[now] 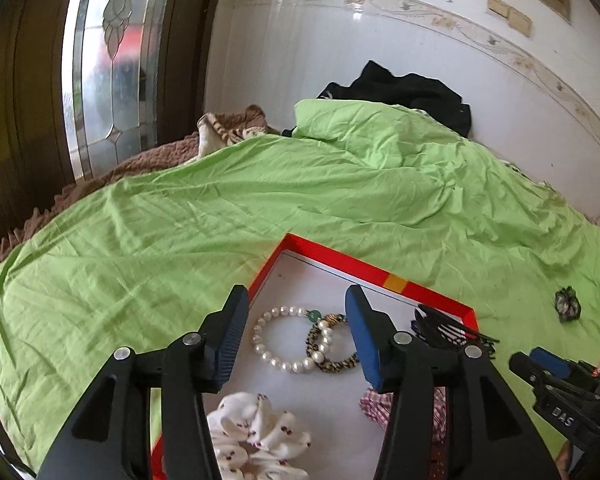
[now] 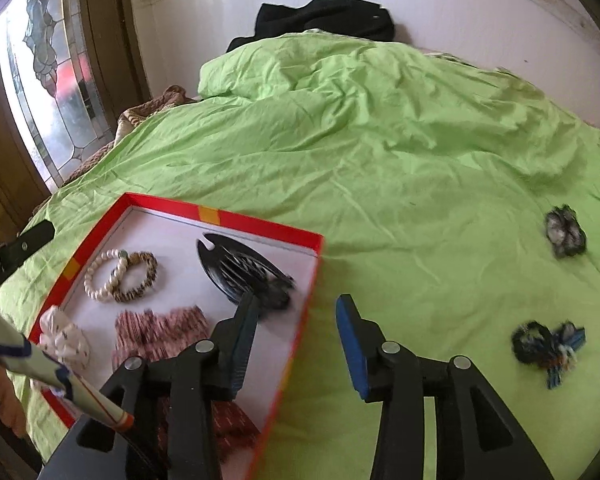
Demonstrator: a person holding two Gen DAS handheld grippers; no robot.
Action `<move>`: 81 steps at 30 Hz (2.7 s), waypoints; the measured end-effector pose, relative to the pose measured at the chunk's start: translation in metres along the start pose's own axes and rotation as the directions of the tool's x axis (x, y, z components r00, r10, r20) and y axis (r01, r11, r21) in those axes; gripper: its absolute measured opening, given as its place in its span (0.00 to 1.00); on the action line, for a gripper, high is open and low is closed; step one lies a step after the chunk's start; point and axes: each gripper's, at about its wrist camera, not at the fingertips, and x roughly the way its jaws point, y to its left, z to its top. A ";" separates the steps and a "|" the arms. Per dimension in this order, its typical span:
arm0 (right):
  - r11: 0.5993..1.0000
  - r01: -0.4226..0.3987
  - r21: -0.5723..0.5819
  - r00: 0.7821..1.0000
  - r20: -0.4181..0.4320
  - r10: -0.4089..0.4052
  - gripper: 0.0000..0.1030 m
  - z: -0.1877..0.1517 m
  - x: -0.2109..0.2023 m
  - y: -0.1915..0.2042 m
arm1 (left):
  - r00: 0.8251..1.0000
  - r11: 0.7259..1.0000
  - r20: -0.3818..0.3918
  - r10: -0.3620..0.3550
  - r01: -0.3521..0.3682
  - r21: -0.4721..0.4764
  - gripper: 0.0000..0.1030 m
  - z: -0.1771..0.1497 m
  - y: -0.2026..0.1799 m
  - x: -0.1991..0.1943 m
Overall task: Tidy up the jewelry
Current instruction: 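Move both tools back toward the blue-strap watch and bead bracelets, then grasp the black bead bracelet with the left tool while the right tool grasps the white bead bracelet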
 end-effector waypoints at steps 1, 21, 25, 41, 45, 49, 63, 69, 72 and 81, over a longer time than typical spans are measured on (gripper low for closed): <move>1.000 -0.001 0.010 1.000 -0.005 0.001 0.44 -0.004 -0.003 -0.005 | 1.000 1.000 0.004 0.005 -0.005 0.017 0.48 -0.002 -0.005 -0.003; 0.907 0.208 0.366 0.974 0.005 -0.226 0.50 -0.120 -0.105 -0.241 | 0.987 0.959 -0.054 -0.153 0.162 0.232 0.49 -0.059 -0.106 -0.050; 0.878 0.210 0.430 0.971 0.015 -0.239 0.50 -0.132 -0.110 -0.278 | 0.972 0.946 -0.095 -0.213 0.230 0.227 0.49 -0.069 -0.125 -0.058; 0.941 0.049 0.335 0.997 0.047 -0.069 0.47 -0.088 -0.041 -0.278 | 0.944 0.860 -0.181 -0.275 0.326 0.393 0.50 -0.120 -0.202 -0.054; 0.960 0.064 0.272 0.996 0.047 -0.079 0.47 -0.076 -0.021 -0.269 | 0.939 0.845 -0.211 -0.272 0.338 0.415 0.50 -0.127 -0.207 -0.046; 0.962 0.066 0.264 0.998 -0.015 -0.064 0.19 -0.079 0.001 -0.270 | 0.942 0.833 -0.216 -0.257 0.330 0.444 0.50 -0.132 -0.212 -0.041; 0.873 -0.353 0.336 0.929 0.013 0.371 0.07 -0.124 -0.097 -0.218 | 0.944 0.853 -0.175 -0.281 0.329 0.405 0.50 -0.120 -0.199 -0.059; 0.936 -0.108 0.335 0.994 0.024 0.106 0.07 -0.137 -0.114 -0.234 | 0.935 0.866 -0.192 -0.300 0.351 0.356 0.50 -0.121 -0.197 -0.067; 0.913 -0.089 0.398 0.996 0.015 0.091 0.08 -0.141 -0.106 -0.253 | 0.927 0.865 -0.214 -0.307 0.366 0.343 0.53 -0.125 -0.199 -0.067; 0.891 -0.040 0.452 0.995 -0.065 0.078 0.28 -0.152 -0.077 -0.278 | 0.846 0.851 -0.380 -0.375 0.477 0.222 0.54 -0.123 -0.235 -0.036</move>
